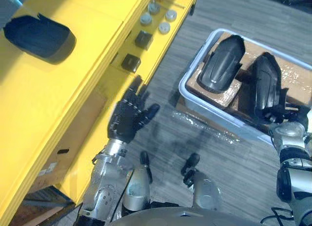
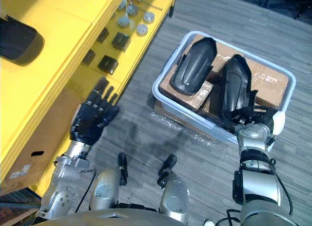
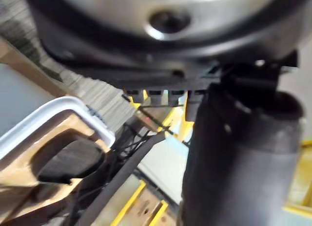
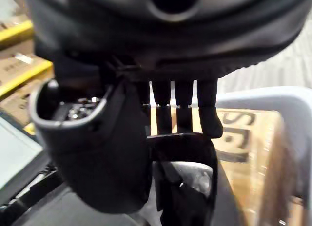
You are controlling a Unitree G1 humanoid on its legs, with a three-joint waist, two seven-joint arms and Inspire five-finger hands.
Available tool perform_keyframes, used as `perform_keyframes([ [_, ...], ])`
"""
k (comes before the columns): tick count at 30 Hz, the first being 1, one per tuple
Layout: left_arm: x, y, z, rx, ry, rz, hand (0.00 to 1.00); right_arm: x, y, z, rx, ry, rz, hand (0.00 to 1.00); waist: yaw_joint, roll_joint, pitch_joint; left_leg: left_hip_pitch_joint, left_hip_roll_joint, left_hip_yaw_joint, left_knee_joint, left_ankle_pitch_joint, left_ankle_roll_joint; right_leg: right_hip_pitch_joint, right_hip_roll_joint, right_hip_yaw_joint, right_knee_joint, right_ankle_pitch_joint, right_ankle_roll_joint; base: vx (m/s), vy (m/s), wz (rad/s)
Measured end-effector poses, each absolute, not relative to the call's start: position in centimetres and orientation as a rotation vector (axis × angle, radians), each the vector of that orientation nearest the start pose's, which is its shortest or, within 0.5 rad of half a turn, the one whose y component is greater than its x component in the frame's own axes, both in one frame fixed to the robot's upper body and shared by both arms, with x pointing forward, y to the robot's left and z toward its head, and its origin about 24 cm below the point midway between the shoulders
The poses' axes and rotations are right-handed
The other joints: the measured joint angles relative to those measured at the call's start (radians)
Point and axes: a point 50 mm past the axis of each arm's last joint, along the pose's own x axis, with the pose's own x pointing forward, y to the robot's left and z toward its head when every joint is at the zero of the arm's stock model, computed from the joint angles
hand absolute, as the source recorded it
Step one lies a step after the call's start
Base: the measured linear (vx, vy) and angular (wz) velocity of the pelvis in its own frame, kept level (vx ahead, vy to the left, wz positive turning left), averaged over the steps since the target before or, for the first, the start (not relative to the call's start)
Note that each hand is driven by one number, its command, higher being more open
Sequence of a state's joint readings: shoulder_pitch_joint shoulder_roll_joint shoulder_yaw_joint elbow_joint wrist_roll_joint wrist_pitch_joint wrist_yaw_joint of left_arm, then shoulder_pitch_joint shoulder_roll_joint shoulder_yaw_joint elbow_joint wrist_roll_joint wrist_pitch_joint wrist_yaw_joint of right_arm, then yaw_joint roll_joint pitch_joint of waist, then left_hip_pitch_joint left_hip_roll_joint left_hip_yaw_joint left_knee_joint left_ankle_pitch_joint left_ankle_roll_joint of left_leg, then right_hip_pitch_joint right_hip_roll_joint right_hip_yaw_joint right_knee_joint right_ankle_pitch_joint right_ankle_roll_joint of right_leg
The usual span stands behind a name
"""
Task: Walk over and take three plastic housings, then place them on the shelf
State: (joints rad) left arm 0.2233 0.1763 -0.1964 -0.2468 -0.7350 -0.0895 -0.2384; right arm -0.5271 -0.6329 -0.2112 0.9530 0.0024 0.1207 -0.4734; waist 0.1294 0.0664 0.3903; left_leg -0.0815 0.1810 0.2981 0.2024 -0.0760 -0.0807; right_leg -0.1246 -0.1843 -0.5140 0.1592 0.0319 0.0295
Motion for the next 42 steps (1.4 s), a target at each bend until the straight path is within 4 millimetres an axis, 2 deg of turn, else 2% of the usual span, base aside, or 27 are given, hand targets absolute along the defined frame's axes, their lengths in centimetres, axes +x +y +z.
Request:
perform_keyframes([
  [3,20.3,11.6,3.9,-0.603,0.098,-0.466,1.0,29.2,-37.1,7.1,-0.589,0.311,-0.878,0.0,-0.004,-0.009,-0.066,0.04,-0.001,0.02,-0.025,0.001,-0.002,0.034,0.014,0.018,-0.04,0.01,0.006,0.04,0.032,-0.2],
  [6,19.6,9.7,1.5,-0.564,0.318,-0.57,1.0,30.1,-35.0,6.9,-0.664,0.275,-0.808,0.0,-0.016,-0.038,-0.126,0.077,0.0,0.046,-0.049,0.002,-0.004,0.059,0.024,0.039,-0.077,0.025,0.008,0.01,0.051,-0.22],
  [9,19.5,8.3,0.2,-0.544,0.472,-0.646,1.0,30.7,-33.2,6.4,-0.711,0.27,-0.752,0.0,-0.025,-0.063,-0.148,0.095,-0.001,0.067,-0.05,0.0,-0.007,0.077,0.033,0.058,-0.115,0.048,0.008,-0.03,0.054,-0.21],
  [12,20.9,7.4,-0.9,-0.496,0.575,-0.667,1.0,31.0,-31.8,5.6,-0.742,0.277,-0.702,0.0,-0.023,-0.079,-0.159,0.092,-0.002,0.093,-0.045,-0.001,-0.007,0.077,0.047,0.083,-0.162,0.086,0.007,-0.09,0.029,-0.27],
  [14,22.9,7.4,-1.4,-0.456,0.624,-0.616,1.0,31.5,-30.4,5.5,-0.769,0.253,-0.659,0.0,-0.029,-0.086,-0.159,0.076,0.0,0.113,-0.027,-0.012,-0.009,0.072,0.049,0.105,-0.203,0.108,0.011,-0.11,0.064,-0.29],
  [17,25.0,7.2,-0.6,-0.489,0.626,-0.556,1.0,32.0,-29.3,6.0,-0.768,0.209,-0.628,0.0,-0.051,-0.093,-0.157,0.031,0.006,0.116,0.009,-0.019,-0.008,0.043,0.052,0.109,-0.216,0.125,0.007,-0.11,0.07,-0.12],
  [19,26.5,6.9,0.2,-0.517,0.612,-0.529,1.0,32.2,-28.6,6.5,-0.783,0.17,-0.613,0.0,-0.053,-0.103,-0.152,0.009,0.014,0.126,0.031,-0.024,-0.007,0.021,0.062,0.124,-0.217,0.136,0.004,-0.06,0.048,-0.23],
  [20,27.5,6.8,1.0,-0.543,0.599,-0.506,1.0,32.6,-27.6,7.0,-0.791,0.128,-0.594,0.0,-0.057,-0.113,-0.146,-0.001,0.024,0.135,0.061,-0.037,-0.011,0.014,0.067,0.138,-0.217,0.148,-0.004,-0.03,0.061,-0.27],
  [24,29.4,6.4,2.7,-0.646,0.541,-0.455,1.0,33.2,-25.0,8.3,-0.808,-0.009,-0.53,0.0,-0.088,-0.135,-0.134,-0.016,0.045,0.142,0.108,-0.064,-0.013,0.01,0.081,0.157,-0.217,0.158,-0.007,-0.01,0.074,-0.14],
  [27,30.2,5.9,3.6,-0.712,0.509,-0.419,1.0,32.9,-23.4,8.7,-0.808,-0.098,-0.486,0.0,-0.105,-0.139,-0.135,-0.015,0.04,0.145,0.113,-0.073,-0.007,0.01,0.08,0.166,-0.217,0.163,-0.002,0.01,0.097,-0.04],
  [31,31.2,5.9,3.6,-0.797,0.516,-0.345,1.0,32.0,-20.3,7.2,-0.802,-0.154,-0.382,0.0,-0.108,-0.142,-0.136,-0.014,0.037,0.147,0.126,-0.084,-0.001,0.013,0.074,0.18,-0.217,0.169,0.007,0.01,0.113,-0.03],
  [38,31.1,5.5,2.1,-0.884,0.561,-0.239,1.0,30.7,-16.1,4.4,-0.775,-0.139,-0.237,0.0,-0.109,-0.146,-0.136,-0.004,0.019,0.14,0.128,-0.089,0.007,0.038,0.061,0.186,-0.237,0.178,0.012,-0.01,0.075,0.04],
  [42,31.0,5.6,1.4,-0.91,0.58,-0.184,1.0,30.4,-15.0,4.0,-0.757,-0.139,-0.208,0.0,-0.107,-0.165,-0.137,0.002,0.016,0.14,0.129,-0.091,0.01,0.045,0.058,0.187,-0.237,0.178,0.012,-0.02,0.051,0.0],
])
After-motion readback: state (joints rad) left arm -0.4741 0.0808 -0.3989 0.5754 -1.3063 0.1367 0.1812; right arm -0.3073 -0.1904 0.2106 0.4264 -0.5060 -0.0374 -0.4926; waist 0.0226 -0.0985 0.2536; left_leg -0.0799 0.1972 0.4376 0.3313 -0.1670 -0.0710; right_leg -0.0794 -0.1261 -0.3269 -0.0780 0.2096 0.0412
